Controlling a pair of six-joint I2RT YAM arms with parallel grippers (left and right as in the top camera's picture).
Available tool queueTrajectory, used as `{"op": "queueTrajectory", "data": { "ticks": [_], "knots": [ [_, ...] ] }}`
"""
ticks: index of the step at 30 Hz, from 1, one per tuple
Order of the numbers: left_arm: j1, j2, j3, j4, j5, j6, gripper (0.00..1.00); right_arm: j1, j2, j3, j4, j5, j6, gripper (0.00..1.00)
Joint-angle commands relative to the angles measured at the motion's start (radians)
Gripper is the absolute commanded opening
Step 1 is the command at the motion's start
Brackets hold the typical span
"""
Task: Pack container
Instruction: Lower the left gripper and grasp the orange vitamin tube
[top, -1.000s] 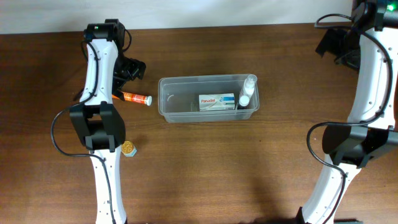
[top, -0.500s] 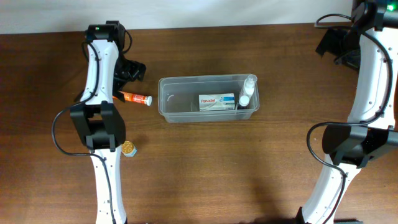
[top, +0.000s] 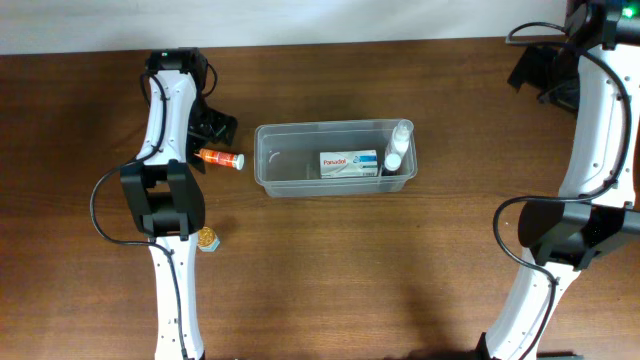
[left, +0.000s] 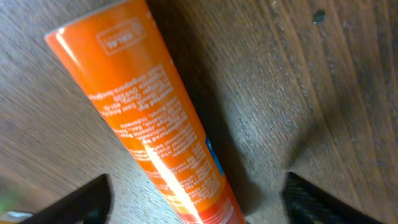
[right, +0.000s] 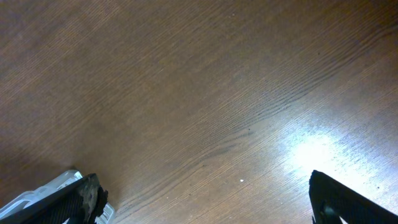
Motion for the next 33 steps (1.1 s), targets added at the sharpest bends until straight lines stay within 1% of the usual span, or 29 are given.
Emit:
{"op": "queueTrajectory", "data": {
  "ticks": [1, 4, 8, 12, 13, 16, 22, 27, 29, 30, 33],
  "knots": [
    [0.003, 0.02, 0.011, -0.003, -0.071, 0.027, 0.82, -0.001, -0.017, 0.012, 0.0, 0.012, -0.003, 0.98],
    [-0.002, 0.029, 0.011, -0.005, -0.099, 0.028, 0.82, -0.001, -0.016, 0.012, -0.001, 0.012, -0.003, 0.98],
    [-0.008, 0.048, 0.011, -0.005, -0.099, 0.036, 0.83, -0.001, -0.016, 0.012, 0.0, 0.012, -0.003, 0.98],
    [-0.008, 0.067, 0.011, 0.008, -0.099, 0.071, 0.83, -0.001, -0.017, 0.012, 0.0, 0.012, -0.003, 0.98],
    [-0.008, 0.071, 0.01, 0.016, -0.099, 0.087, 0.81, -0.001, -0.017, 0.012, -0.001, 0.012, -0.003, 0.98],
    [-0.008, 0.077, 0.01, 0.05, -0.099, 0.163, 0.72, -0.001, -0.017, 0.012, 0.0, 0.012, -0.003, 0.98],
    [-0.008, 0.08, 0.01, 0.111, -0.098, 0.301, 0.57, -0.001, -0.016, 0.012, -0.001, 0.012, -0.003, 0.98],
    [-0.012, 0.08, 0.01, 0.15, -0.098, 0.411, 0.56, -0.001, -0.017, 0.012, -0.001, 0.012, -0.003, 0.98],
    [-0.018, 0.08, 0.01, 0.169, -0.098, 0.466, 0.55, -0.001, -0.017, 0.012, -0.001, 0.012, -0.003, 0.98],
    [-0.021, 0.08, 0.01, 0.181, -0.098, 0.489, 0.53, -0.001, -0.016, 0.012, -0.001, 0.012, -0.003, 0.98],
    [-0.037, 0.08, 0.01, 0.207, -0.099, 0.571, 0.53, -0.001, -0.017, 0.012, 0.0, 0.012, -0.003, 0.98]
  ]
}}
